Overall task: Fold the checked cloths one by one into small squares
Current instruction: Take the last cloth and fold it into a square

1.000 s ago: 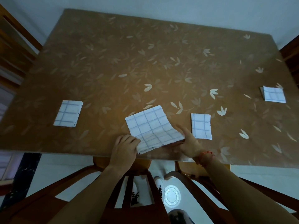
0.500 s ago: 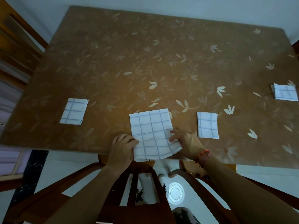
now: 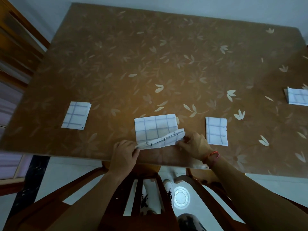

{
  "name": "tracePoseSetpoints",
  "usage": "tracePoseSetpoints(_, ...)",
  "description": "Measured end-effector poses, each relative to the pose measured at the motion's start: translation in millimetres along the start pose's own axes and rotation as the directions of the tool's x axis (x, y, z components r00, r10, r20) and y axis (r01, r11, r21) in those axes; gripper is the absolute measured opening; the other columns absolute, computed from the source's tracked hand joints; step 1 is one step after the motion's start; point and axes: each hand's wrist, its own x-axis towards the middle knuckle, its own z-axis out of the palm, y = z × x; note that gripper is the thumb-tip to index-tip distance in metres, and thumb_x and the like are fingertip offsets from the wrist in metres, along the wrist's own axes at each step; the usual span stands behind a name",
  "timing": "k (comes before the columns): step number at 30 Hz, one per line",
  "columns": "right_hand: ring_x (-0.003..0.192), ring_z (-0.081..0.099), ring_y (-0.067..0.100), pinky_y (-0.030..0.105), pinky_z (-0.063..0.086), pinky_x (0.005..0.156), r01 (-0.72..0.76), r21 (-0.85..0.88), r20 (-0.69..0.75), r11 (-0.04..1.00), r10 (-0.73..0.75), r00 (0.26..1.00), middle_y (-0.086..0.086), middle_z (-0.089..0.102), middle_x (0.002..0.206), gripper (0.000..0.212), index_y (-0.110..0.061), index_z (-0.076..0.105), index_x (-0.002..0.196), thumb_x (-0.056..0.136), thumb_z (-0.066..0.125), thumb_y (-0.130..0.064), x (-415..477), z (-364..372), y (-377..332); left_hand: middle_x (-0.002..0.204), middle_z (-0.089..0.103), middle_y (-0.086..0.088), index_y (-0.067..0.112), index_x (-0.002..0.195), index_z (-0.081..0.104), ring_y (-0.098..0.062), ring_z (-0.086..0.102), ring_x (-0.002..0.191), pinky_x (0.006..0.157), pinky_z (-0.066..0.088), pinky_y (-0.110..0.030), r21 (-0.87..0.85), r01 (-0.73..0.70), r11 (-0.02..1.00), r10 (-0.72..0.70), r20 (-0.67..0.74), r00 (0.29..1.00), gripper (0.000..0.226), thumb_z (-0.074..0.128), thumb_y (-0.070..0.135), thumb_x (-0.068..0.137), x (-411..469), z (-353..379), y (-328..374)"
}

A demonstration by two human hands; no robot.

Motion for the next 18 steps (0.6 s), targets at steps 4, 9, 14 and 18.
tracePoseSetpoints(4,0.075,0.067,0.015,0.038,0.058,0.072,-0.088,0.061,0.056,0.994,0.085,0.995,-0.002,0.073,0.083,0.021,-0.018,0.071,0.095,0.085,0.069,-0.037,0.2,-6.6,-0.9,0.074,0.064,0.001,0.013,0.089,0.069,-0.021,0.059,0.075,0.074,0.042,-0.035,-0.067,0.078,0.995,-0.077,0.016,0.997,0.004,0.068,0.017,0.088,12.2,-5.2,3.6)
tracePoseSetpoints(9,0.077,0.067,0.022,0.034,0.055,0.072,-0.11,0.105,-0.006,0.988,0.111,0.994,0.003,0.073,0.08,0.019,-0.016,0.069,0.098,0.084,0.07,-0.029,12.7,-6.3,-6.2,0.076,0.059,0.009,0.018,0.093,0.063,-0.016,0.057,0.075,0.076,0.049,-0.04,-0.166,0.178,0.97,-0.172,0.05,0.984,0.008,0.064,0.025,0.09,23.6,-5.4,4.5)
tracePoseSetpoints(14,0.089,0.066,0.022,0.031,0.053,0.076,-0.11,0.109,0.008,0.988,0.109,0.994,0.004,0.072,0.097,0.036,-0.018,0.062,0.12,0.087,0.068,-0.03,24.7,-0.4,-4.1,0.086,0.061,0.009,0.018,0.125,0.056,-0.016,0.058,0.088,0.09,0.048,-0.045,-0.172,0.251,0.953,-0.24,0.083,0.967,0.038,0.065,0.027,0.09,27.7,-2.9,5.7)
tracePoseSetpoints(18,0.089,0.066,0.022,0.035,0.056,0.077,-0.137,0.087,0.007,0.987,0.136,0.991,0.003,0.071,0.095,0.035,-0.017,0.061,0.119,0.088,0.066,-0.031,32.9,4.0,-5.0,0.084,0.06,0.01,0.02,0.132,0.052,-0.018,0.058,0.091,0.097,0.041,-0.041,-0.108,0.224,0.969,-0.216,0.078,0.973,0.045,0.064,0.027,0.09,30.8,-0.7,4.7)
